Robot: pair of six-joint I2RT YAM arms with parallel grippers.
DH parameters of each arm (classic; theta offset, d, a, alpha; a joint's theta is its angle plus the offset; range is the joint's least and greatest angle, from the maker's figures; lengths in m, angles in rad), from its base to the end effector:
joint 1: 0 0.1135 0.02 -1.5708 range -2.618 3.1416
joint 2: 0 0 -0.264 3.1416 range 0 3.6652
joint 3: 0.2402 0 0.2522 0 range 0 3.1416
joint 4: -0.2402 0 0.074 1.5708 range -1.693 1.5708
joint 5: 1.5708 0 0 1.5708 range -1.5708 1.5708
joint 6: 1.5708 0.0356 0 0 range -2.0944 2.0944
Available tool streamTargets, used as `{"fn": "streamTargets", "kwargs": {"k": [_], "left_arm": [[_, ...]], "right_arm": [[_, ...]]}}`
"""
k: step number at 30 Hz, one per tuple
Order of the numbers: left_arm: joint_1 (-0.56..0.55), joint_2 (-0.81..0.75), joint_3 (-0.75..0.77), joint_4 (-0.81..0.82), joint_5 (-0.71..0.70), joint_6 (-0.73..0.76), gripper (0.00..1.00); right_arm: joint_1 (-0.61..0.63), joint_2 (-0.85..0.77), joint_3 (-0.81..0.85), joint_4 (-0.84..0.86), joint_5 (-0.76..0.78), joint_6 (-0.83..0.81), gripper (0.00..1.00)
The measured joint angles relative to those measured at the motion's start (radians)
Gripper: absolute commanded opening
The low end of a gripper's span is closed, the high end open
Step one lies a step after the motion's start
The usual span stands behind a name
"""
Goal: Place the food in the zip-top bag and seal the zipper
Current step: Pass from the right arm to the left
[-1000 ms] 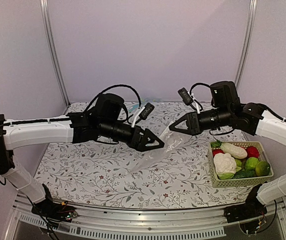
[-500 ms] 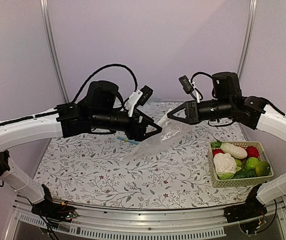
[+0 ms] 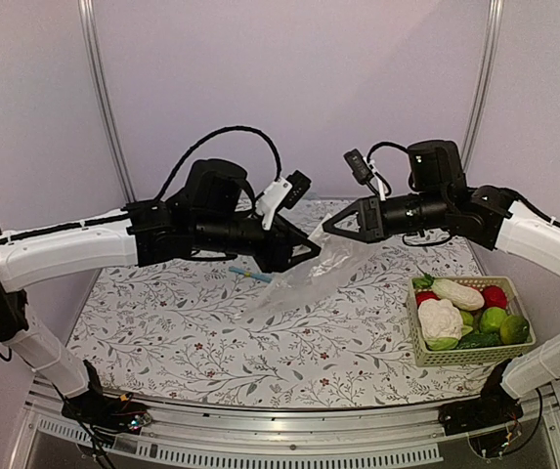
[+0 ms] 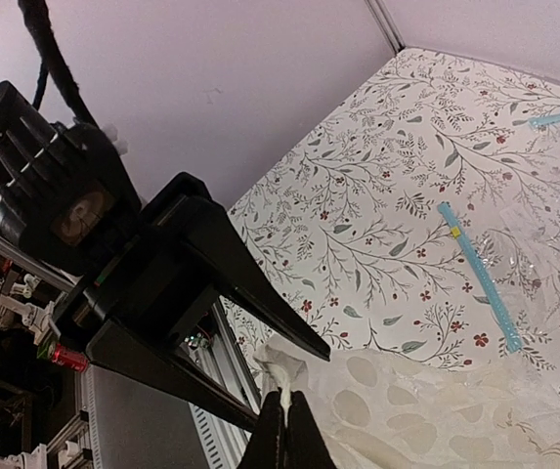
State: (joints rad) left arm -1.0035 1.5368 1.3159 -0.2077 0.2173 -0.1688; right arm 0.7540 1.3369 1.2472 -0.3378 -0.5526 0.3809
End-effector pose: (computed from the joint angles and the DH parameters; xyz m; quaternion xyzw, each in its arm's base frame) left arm 0.1881 -0.3095 0.3370 0.3926 0.7408 -0.3733 0.3972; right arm 0.2081 0.2211 0.3649 -0.2951 0.7677 0.4732 0.3156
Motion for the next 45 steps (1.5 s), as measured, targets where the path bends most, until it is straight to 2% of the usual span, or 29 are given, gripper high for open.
{"fn": "streamTargets", "kwargs": {"k": [6, 9, 10, 13, 15, 17, 19, 23, 28, 35, 40, 45], "left_arm": [[0.0, 0.016, 0.013, 0.008, 0.011, 0.0, 0.24], [0.0, 0.021, 0.013, 0.012, 0.017, -0.005, 0.15], [0.0, 0.022, 0.013, 0.013, 0.019, -0.007, 0.11], [0.0, 0.022, 0.013, 0.018, 0.024, -0.014, 0.0], [0.0, 0.022, 0.013, 0.024, 0.027, -0.022, 0.0], [0.0, 0.022, 0.013, 0.033, 0.032, -0.03, 0.0], [0.005, 0.021, 0.01, 0.049, 0.041, -0.041, 0.0], [0.018, 0.009, -0.01, 0.08, 0.072, -0.068, 0.0], [0.042, -0.023, -0.029, 0.089, 0.119, -0.092, 0.0], [0.092, -0.075, -0.034, 0.09, 0.229, -0.122, 0.0], [0.121, -0.103, -0.034, 0.068, 0.309, -0.131, 0.0], [0.145, -0.132, -0.034, 0.049, 0.36, -0.132, 0.0]], "right_arm": [[0.0, 0.009, 0.005, -0.006, -0.005, -0.003, 0.0], [0.0, 0.011, 0.005, -0.008, -0.007, -0.005, 0.0], [0.0, 0.011, 0.005, -0.01, -0.006, -0.005, 0.04], [0.0, 0.011, 0.005, -0.013, -0.001, -0.013, 0.34], [0.0, 0.011, 0.005, -0.016, 0.021, -0.008, 0.52], [0.001, 0.005, 0.005, -0.016, 0.063, -0.01, 0.65], [0.001, -0.015, 0.004, -0.02, 0.122, -0.006, 0.71], [-0.013, -0.105, -0.016, -0.019, 0.254, 0.009, 0.77], [-0.087, -0.211, -0.077, 0.008, 0.308, 0.049, 0.82], [-0.153, -0.245, -0.164, 0.017, 0.196, 0.026, 0.86], [-0.154, -0.272, -0.153, -0.04, 0.093, -0.06, 0.85], [-0.155, -0.272, -0.12, -0.122, 0.051, -0.154, 0.85]]}}
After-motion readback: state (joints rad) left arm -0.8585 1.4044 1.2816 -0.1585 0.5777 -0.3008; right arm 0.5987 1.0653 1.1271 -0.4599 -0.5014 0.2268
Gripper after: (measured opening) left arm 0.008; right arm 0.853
